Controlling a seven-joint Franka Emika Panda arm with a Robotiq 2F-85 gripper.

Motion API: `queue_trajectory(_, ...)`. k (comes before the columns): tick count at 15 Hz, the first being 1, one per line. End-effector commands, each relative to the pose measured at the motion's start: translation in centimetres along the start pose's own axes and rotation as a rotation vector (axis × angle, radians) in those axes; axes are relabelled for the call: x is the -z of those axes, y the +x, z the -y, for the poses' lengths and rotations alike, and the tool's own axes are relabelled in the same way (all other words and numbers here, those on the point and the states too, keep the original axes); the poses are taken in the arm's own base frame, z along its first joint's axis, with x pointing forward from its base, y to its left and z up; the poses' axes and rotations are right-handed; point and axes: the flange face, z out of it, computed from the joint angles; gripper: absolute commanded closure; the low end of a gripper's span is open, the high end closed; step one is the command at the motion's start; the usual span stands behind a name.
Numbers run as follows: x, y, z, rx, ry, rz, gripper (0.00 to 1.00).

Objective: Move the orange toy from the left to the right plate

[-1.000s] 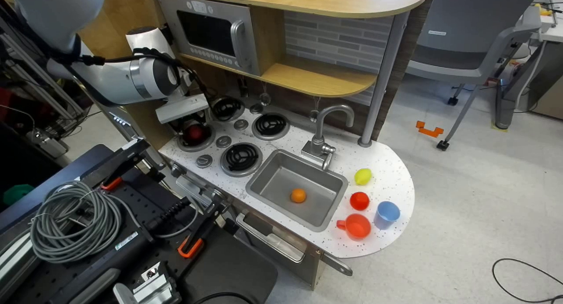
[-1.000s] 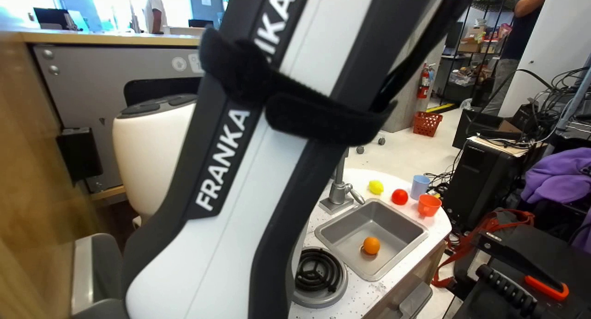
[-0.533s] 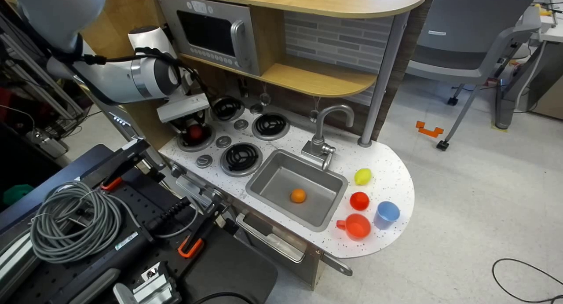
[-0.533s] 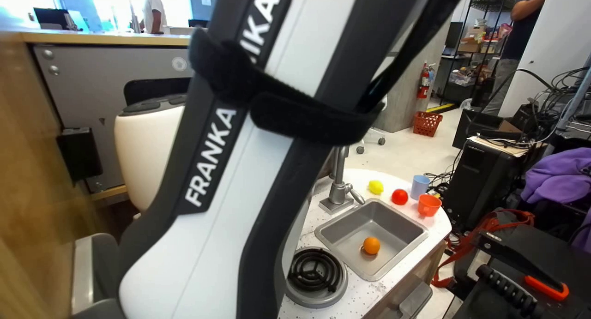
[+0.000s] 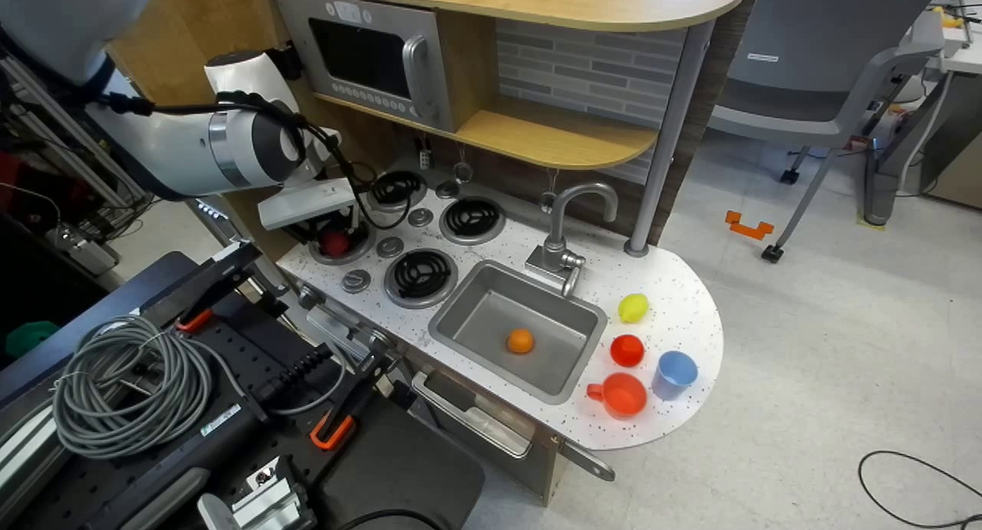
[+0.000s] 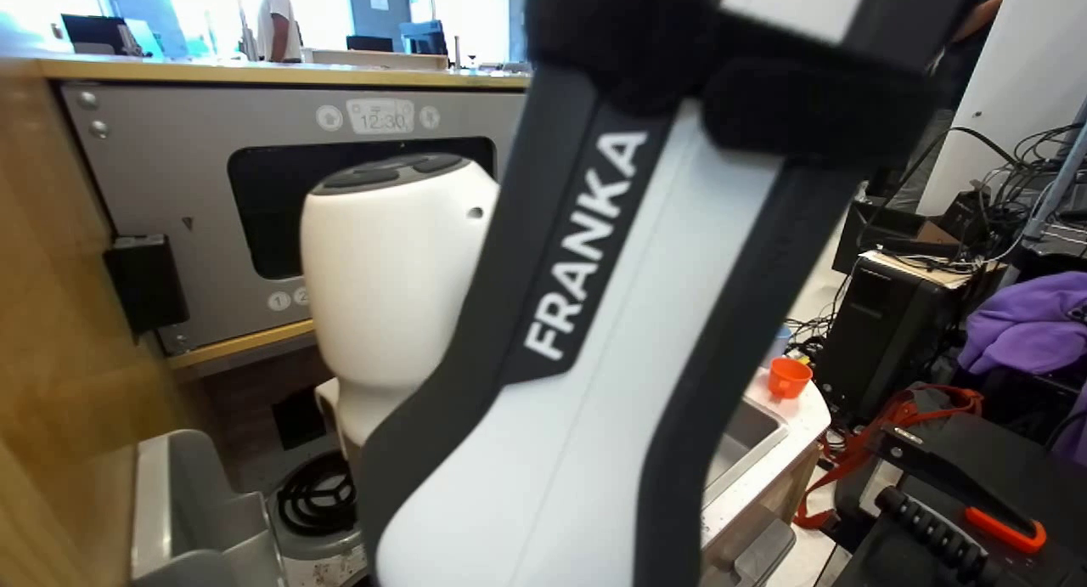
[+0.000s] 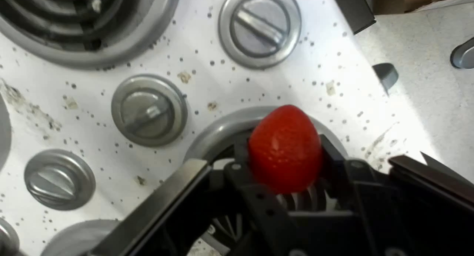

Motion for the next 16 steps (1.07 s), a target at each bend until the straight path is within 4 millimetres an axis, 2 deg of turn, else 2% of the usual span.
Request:
queue_trajectory(1, 2.2, -4.1, -0.8, -0.119, -0.030, 0.011, 0.79)
queue_trajectory(6, 1.9, -10.0, -5.5, -0.353, -0.031, 0.071, 0.79)
queue_trajectory(9, 0.9, -12.1, -8.0, -0.467, -0.023, 0.093, 0.79)
queue_trajectory(12, 0.2, -12.9, -9.9, -0.554, -0.007, 0.082, 0.79)
queue_trajectory(16, -0.2, -12.5, -11.5, -0.627, -0.011, 0.065, 0.79)
